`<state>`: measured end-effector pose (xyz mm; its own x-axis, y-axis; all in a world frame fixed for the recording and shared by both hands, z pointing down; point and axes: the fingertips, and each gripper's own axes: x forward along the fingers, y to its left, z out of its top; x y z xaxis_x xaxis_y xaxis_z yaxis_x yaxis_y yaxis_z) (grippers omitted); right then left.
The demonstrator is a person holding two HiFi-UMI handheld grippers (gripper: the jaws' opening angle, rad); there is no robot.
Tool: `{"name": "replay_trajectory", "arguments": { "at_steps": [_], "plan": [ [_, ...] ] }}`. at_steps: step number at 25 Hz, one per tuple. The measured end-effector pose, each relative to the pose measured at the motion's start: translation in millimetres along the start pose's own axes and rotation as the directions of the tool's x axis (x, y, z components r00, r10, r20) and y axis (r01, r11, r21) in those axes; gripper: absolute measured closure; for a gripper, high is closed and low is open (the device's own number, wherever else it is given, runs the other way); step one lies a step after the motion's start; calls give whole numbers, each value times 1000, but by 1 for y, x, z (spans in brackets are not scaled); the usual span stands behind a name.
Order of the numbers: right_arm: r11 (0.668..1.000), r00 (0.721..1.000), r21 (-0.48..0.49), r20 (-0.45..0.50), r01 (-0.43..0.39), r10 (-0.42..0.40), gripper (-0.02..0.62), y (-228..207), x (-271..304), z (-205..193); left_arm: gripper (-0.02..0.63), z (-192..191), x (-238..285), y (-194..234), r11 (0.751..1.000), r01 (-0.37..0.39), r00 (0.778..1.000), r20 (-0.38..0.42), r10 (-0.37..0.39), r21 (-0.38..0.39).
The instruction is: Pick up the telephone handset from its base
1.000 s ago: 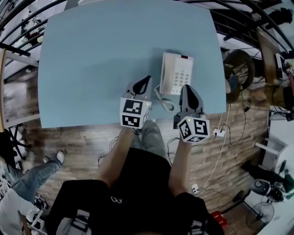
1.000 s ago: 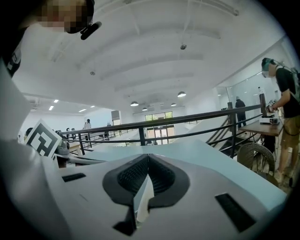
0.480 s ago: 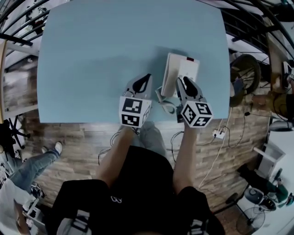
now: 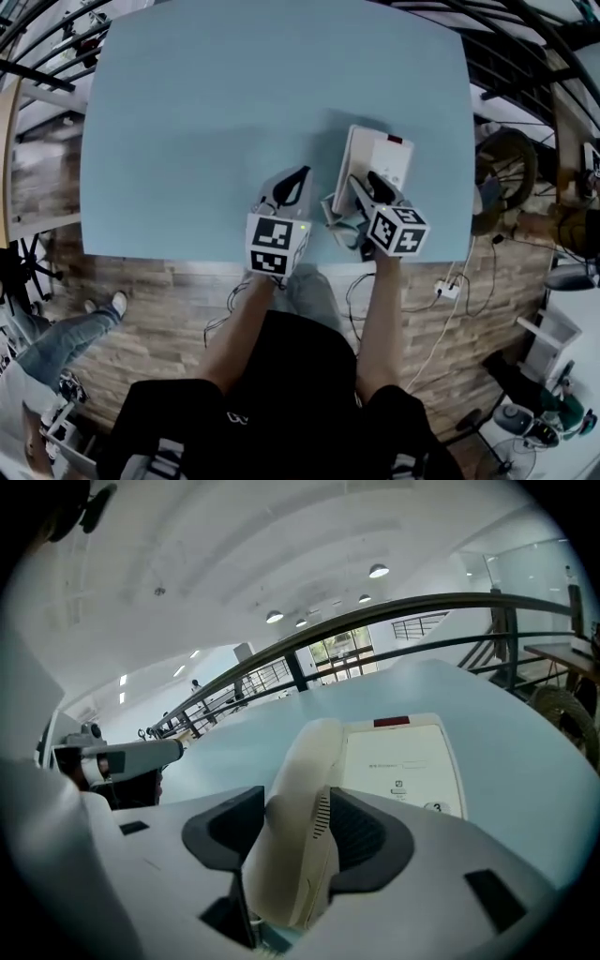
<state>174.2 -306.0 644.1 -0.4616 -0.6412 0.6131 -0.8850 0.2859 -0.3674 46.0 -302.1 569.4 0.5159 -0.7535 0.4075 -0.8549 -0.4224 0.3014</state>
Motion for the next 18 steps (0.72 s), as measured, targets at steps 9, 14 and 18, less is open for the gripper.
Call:
{"name": "replay_trajectory", "arguments": {
  "at_steps": [9, 14, 18],
  "plan": [
    [988, 998, 140, 5, -61, 61, 428, 9, 3, 0, 606, 11, -6, 0, 1000, -12, 1000, 21, 12, 7],
    [986, 999, 159, 0, -40, 40, 465, 11, 3, 1, 606, 20, -8, -2, 1000, -15, 999, 38, 14, 14],
    [986, 1000, 163, 17, -26, 24, 495, 23, -2, 6, 606, 24, -14, -3, 1000, -15, 999, 49, 14, 25]
  ]
}}
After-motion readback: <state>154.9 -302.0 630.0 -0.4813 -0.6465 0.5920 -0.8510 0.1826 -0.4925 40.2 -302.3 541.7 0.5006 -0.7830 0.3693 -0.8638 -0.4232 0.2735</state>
